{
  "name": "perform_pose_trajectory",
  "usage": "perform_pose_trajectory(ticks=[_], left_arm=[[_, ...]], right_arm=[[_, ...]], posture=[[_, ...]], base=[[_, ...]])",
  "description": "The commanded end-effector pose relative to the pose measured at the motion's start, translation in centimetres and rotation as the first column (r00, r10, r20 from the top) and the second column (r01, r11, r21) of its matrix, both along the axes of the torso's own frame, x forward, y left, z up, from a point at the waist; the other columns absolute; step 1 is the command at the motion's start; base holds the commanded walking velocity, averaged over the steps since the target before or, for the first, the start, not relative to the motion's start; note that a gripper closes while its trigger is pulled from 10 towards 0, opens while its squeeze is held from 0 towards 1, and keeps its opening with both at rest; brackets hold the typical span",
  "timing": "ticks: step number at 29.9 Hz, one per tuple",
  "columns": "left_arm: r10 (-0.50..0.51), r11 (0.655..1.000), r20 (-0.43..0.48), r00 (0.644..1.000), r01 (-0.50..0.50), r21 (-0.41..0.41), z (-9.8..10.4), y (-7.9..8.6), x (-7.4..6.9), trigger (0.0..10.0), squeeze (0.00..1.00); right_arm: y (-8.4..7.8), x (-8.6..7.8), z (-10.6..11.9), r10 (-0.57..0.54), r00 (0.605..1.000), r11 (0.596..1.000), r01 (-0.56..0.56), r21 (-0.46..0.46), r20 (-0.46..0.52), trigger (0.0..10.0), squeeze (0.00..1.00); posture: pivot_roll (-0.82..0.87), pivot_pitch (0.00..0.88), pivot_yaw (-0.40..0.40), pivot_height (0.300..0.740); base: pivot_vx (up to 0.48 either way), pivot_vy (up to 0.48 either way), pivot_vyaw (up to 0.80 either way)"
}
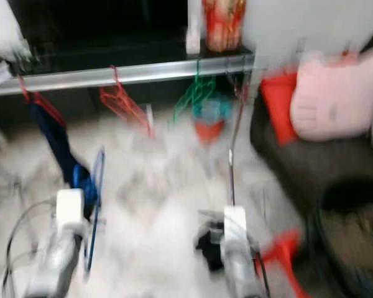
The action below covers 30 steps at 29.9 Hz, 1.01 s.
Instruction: Hang hanger
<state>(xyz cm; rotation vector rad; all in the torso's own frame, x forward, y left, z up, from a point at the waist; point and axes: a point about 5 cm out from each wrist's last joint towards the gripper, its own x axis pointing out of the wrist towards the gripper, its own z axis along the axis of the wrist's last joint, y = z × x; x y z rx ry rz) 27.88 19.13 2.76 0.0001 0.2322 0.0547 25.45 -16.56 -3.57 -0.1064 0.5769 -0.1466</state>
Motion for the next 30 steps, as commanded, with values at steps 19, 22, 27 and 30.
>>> perform_pose_trajectory(ticks=[19,22,27,30], left_arm=[[-0.304,0.951,-0.086,0.949,0.308,0.034,-0.1,-1.4,-0.5,10.0,0.0],[-0.423,0.901,-0.13,0.897,0.431,0.038,0.1,-1.7,-0.7,10.0,0.0],[-0.554,0.82,-0.193,0.809,0.571,0.037,0.6,-1.5,-1.0,10.0,0.0],[-0.664,0.729,-0.235,0.71,0.685,0.011,1.7,-1.3,-1.3,10.0,0.0]], right_arm=[[0.5,5.4,4.8,-0.034,0.986,0.999,0.028,0.04,0.161,10.0,0.0],[0.2,6.6,5.9,-0.083,0.985,0.996,0.075,0.057,0.153,10.0,0.0],[-0.1,7.9,7.2,-0.146,0.98,0.988,0.137,0.075,0.136,10.0,0.0],[-0.1,8.9,8.4,-0.187,0.974,0.979,0.173,0.112,0.13,10.0,0.0]], posture=[[0.01,0.0,0.018,0.74],[0.02,0.0,0.021,0.74],[0.02,0.0,0.024,0.74],[0.02,0.0,0.03,0.74]], base=[[-0.113,0.0,0.0],[0.0,0.0,0.0],[0.0,0.0,0.0],[0.0,0.0,0.0]])
